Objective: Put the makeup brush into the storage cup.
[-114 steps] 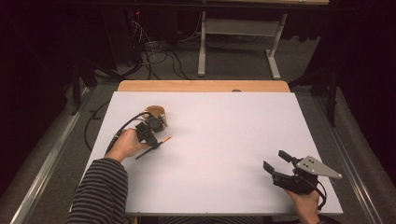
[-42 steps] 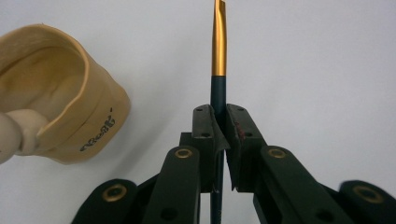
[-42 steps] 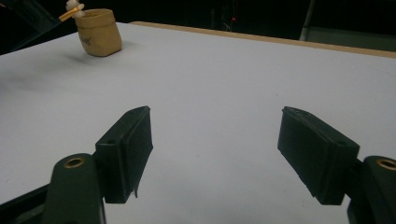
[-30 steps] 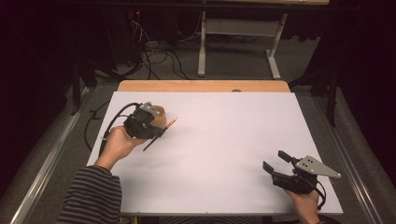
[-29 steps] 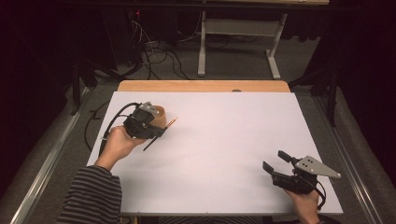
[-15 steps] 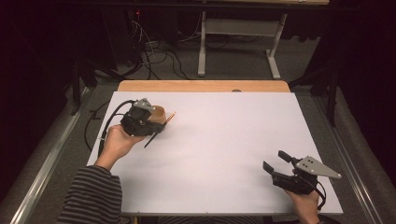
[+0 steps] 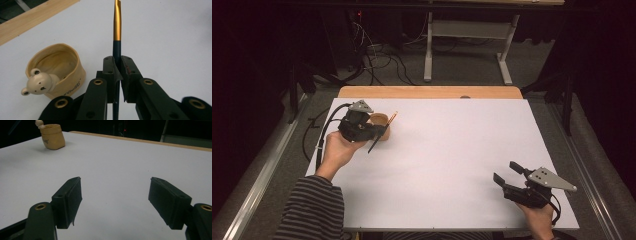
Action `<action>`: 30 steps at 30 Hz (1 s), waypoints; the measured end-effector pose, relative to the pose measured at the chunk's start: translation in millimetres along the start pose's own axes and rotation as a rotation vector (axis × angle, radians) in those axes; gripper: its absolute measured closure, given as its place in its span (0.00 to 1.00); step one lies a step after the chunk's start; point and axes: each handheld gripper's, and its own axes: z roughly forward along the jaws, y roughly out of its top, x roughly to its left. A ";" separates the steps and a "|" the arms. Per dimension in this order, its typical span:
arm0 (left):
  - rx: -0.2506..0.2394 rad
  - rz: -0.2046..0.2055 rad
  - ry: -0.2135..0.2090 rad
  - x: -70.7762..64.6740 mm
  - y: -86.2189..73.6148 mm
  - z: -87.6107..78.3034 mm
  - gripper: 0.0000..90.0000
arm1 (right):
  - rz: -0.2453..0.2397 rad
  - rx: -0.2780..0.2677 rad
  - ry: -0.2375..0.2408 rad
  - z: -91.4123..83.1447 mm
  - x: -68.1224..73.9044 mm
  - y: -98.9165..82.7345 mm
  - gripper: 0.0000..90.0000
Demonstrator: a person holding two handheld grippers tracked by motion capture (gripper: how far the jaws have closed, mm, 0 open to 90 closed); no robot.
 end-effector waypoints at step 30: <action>-0.185 -0.076 0.125 12.2 18.2 -2.7 0.92 | 0.003 -0.002 0.002 0.0 -0.5 -0.1 0.32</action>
